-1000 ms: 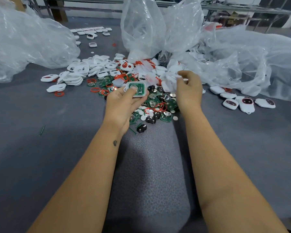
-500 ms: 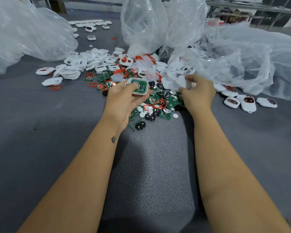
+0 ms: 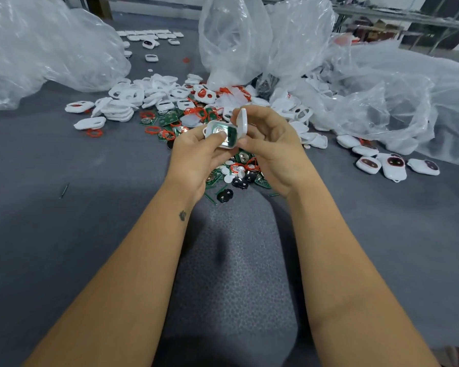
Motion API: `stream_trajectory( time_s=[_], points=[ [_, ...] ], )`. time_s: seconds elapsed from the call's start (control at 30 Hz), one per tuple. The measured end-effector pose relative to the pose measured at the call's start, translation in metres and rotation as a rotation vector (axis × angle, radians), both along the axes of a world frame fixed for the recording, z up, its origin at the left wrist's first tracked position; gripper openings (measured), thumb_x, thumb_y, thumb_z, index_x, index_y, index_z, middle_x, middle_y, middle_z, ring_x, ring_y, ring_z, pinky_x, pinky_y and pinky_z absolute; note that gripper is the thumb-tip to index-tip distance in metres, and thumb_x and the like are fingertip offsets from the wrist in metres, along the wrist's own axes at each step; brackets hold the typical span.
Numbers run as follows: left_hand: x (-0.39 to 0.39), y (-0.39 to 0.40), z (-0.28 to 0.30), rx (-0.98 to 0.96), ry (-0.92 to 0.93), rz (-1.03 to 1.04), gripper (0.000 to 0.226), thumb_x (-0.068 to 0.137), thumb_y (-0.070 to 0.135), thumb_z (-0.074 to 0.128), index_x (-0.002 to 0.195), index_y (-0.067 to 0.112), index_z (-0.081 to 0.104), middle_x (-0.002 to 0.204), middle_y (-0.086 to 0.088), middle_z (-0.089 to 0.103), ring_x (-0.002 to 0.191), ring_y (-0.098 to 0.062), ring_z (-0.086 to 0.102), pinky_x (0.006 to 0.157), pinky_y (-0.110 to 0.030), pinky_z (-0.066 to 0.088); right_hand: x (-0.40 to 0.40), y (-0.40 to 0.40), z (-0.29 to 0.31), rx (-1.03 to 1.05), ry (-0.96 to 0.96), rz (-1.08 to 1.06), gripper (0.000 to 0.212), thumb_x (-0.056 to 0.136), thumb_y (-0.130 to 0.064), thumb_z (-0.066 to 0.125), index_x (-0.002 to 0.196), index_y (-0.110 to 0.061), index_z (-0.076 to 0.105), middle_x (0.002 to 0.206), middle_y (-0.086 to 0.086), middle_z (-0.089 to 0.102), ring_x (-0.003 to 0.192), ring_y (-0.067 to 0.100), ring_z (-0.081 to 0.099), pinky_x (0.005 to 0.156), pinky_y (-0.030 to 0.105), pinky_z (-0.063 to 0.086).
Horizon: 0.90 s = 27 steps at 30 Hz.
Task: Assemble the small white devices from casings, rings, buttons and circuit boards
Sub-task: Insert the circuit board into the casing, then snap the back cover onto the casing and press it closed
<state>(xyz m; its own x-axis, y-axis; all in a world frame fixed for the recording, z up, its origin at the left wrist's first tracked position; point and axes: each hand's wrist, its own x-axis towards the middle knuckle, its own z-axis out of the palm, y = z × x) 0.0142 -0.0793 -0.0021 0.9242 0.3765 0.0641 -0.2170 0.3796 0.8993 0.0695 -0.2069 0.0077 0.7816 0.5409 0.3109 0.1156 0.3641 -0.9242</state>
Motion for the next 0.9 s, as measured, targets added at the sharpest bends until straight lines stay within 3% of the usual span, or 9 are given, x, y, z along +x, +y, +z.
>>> stream_trajectory(
  time_s=[0.33,0.43,0.53,0.63,0.73,0.9],
  points=[
    [0.0007,0.0014,-0.0013,0.055,0.021,0.031,0.02,0.097,-0.002,0.05,0.097,0.005,0.069,0.087,-0.008,0.075,0.084,-0.017,0.072,0.074,-0.026,0.058,-0.0026,0.0022,0.0027,-0.163,-0.131,-0.149,0.046,0.072,0.021,0.065,0.104,-0.011,0.061,0.108,0.009,0.066,0.109,0.029,0.063,0.1,0.041,0.05],
    [0.0019,0.0005,-0.0022,0.092,0.031,0.031,0.019,0.094,-0.002,0.055,0.108,0.002,0.068,0.097,-0.011,0.073,0.088,-0.017,0.072,0.078,-0.028,0.058,-0.0042,0.0038,0.0033,-0.273,-0.204,-0.263,0.043,0.07,0.014,0.072,0.101,-0.015,0.064,0.107,0.007,0.069,0.107,0.025,0.064,0.096,0.044,0.053],
    [0.0025,0.0011,-0.0037,0.076,0.017,0.017,0.017,0.093,-0.001,0.058,0.106,0.004,0.068,0.095,-0.008,0.075,0.089,-0.016,0.072,0.077,-0.027,0.058,-0.0069,0.0054,0.0028,-0.352,-0.264,-0.344,0.041,0.07,0.007,0.076,0.102,-0.017,0.067,0.102,0.0,0.07,0.1,0.016,0.065,0.092,0.035,0.054],
    [0.002,0.0035,-0.0047,0.034,0.01,-0.005,0.018,0.096,-0.001,0.053,0.098,0.008,0.069,0.09,-0.004,0.076,0.087,-0.016,0.073,0.076,-0.026,0.057,-0.0088,0.0068,0.0024,-0.379,-0.287,-0.417,0.037,0.072,-0.001,0.078,0.104,-0.017,0.067,0.102,-0.003,0.069,0.097,0.01,0.064,0.09,0.024,0.052],
    [0.001,0.0066,-0.0035,-0.057,0.004,-0.015,0.016,0.096,-0.001,0.051,0.095,0.004,0.066,0.088,-0.007,0.076,0.086,-0.02,0.073,0.075,-0.025,0.058,-0.0073,0.0068,0.0026,-0.351,-0.265,-0.534,0.036,0.076,-0.008,0.078,0.109,-0.017,0.066,0.111,0.004,0.065,0.098,0.012,0.062,0.089,0.027,0.052],
    [0.0009,0.01,0.0,-0.236,0.031,-0.02,0.016,0.097,0.002,0.053,0.106,-0.008,0.06,0.107,-0.026,0.069,0.098,-0.034,0.07,0.077,-0.031,0.059,-0.0007,0.0001,0.0045,-0.243,-0.149,-0.63,0.036,0.081,-0.006,0.075,0.114,-0.012,0.064,0.115,0.009,0.065,0.101,0.017,0.063,0.092,0.034,0.053]
  ],
)
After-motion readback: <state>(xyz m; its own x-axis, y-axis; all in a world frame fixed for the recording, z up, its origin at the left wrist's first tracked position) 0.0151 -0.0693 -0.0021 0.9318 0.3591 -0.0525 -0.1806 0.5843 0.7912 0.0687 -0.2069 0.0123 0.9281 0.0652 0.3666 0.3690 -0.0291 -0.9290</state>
